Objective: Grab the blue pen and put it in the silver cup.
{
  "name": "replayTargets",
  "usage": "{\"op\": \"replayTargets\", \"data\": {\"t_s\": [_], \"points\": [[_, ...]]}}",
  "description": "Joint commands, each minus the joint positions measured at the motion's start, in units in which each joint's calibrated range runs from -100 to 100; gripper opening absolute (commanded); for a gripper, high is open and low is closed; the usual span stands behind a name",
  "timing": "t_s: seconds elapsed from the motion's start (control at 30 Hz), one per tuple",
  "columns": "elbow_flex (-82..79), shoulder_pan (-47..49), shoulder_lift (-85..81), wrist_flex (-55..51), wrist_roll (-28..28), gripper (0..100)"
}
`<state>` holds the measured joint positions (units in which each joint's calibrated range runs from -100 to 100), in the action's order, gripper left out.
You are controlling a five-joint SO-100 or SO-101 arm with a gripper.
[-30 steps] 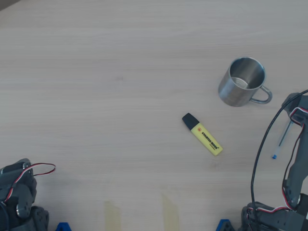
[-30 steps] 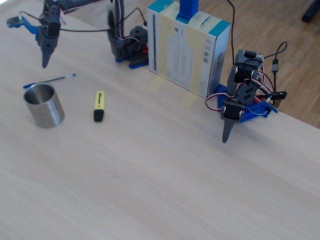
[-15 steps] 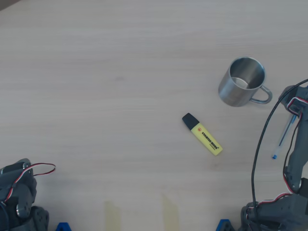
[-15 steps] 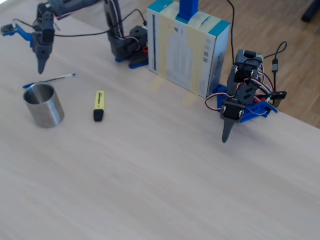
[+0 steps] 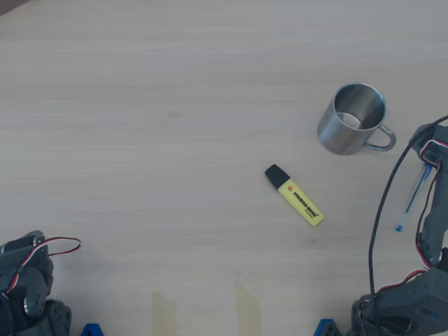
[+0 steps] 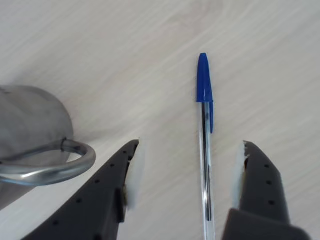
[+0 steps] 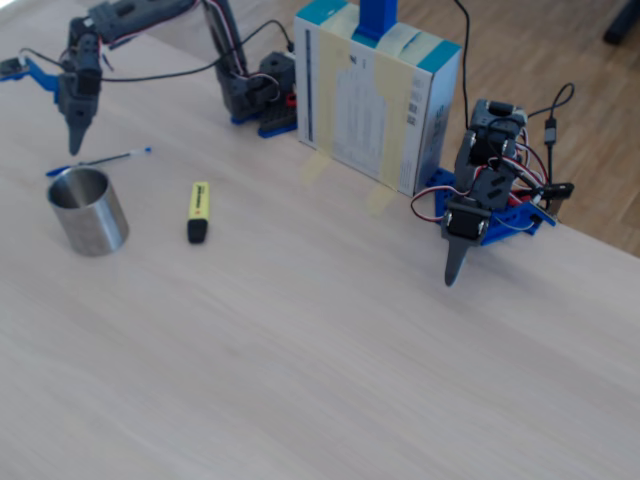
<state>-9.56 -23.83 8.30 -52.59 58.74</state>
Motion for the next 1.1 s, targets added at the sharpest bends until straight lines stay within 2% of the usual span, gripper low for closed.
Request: {"op": "replayTargets", "data": {"t_s": [0.0,1.07], "points": [[3.9,-0.4,0.6,1.5,-0.3,27],[4.3,-2.3,12.2,0.8,-0.4,27]]}}
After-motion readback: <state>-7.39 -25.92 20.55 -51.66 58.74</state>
